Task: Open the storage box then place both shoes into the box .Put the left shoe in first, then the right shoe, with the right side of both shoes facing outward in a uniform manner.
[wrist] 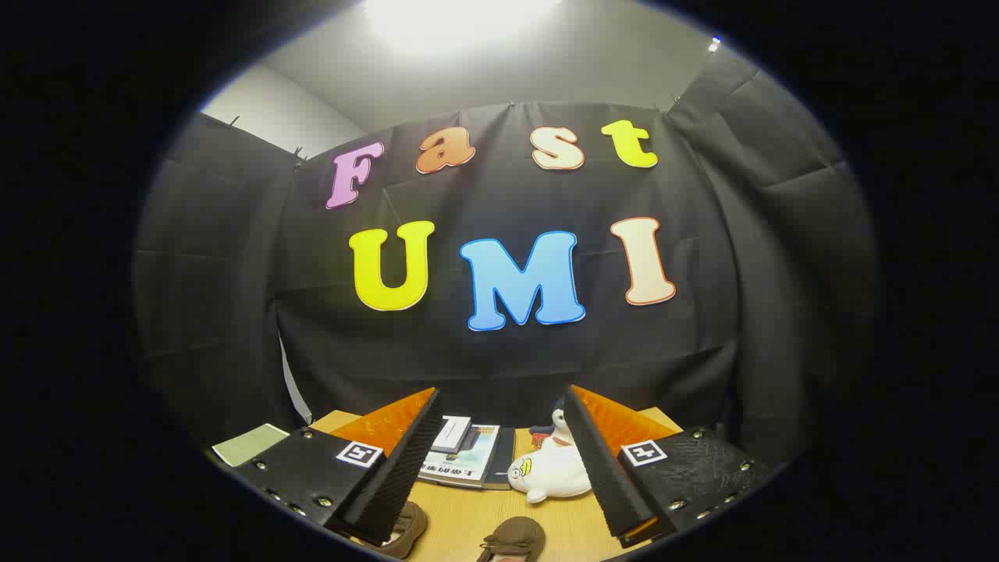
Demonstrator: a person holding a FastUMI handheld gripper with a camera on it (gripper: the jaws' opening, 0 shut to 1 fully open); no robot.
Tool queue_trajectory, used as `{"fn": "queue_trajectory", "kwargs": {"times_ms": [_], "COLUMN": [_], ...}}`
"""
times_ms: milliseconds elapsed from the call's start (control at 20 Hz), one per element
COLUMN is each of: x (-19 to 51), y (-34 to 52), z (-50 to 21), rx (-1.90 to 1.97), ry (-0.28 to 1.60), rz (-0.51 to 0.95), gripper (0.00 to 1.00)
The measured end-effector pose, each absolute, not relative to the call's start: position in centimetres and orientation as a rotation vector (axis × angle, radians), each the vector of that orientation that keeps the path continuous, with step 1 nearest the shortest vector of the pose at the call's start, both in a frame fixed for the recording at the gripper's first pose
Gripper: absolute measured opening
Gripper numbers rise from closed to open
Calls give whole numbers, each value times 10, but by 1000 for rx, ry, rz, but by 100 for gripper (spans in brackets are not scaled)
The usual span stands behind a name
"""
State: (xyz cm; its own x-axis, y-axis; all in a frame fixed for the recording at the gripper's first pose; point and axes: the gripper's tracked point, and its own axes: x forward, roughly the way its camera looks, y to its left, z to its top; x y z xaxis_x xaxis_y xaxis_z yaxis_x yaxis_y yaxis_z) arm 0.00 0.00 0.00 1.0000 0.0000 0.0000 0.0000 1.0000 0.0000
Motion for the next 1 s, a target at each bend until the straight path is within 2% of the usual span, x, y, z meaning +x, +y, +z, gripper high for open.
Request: {"fn": "queue_trajectory", "kwargs": {"times_ms": [600, 1000], "x": [-20, -9], "y": [-10, 19], "z": [0, -4], "rx": [-11, 17], "ry": [-2, 23], "rz": [-18, -16], "gripper": [96, 98]}}
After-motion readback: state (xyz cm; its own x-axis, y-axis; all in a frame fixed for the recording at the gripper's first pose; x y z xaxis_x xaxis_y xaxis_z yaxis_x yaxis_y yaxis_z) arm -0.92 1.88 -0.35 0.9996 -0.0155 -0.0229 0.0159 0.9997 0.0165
